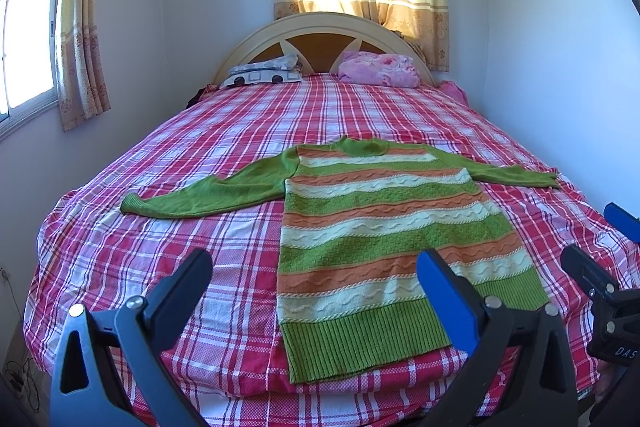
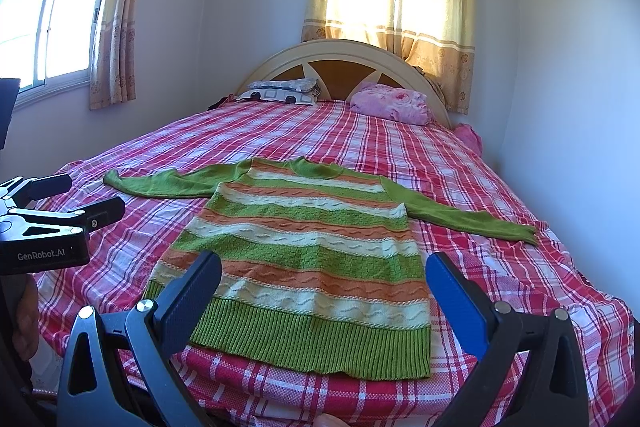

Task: Fold small clothes

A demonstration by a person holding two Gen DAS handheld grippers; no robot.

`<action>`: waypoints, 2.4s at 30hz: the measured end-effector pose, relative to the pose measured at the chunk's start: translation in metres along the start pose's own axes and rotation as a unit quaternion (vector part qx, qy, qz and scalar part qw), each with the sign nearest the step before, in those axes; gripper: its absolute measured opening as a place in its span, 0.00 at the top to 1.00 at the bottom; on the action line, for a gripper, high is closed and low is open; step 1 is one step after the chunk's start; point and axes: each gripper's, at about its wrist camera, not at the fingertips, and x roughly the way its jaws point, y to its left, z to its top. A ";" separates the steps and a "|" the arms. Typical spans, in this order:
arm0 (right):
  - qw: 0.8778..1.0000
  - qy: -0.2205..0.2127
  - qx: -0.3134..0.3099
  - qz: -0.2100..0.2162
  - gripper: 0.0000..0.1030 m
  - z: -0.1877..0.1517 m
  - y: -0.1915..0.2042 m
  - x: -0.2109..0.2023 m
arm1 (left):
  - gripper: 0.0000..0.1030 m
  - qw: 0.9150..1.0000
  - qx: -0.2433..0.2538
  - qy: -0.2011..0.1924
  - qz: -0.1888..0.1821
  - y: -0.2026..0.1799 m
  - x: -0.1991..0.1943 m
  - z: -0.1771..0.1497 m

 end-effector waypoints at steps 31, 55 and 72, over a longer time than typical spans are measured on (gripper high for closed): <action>1.000 0.003 -0.001 0.003 0.01 0.001 0.001 0.000 | 0.00 1.000 -0.004 -0.002 0.002 0.005 0.001 0.005; 0.998 0.046 0.027 0.045 0.01 -0.018 -0.022 0.046 | 0.00 0.999 0.030 -0.012 0.017 0.013 0.038 0.000; 0.975 0.147 0.167 -0.020 0.01 -0.037 -0.171 0.181 | 0.00 0.996 0.062 0.061 0.021 -0.003 0.181 0.025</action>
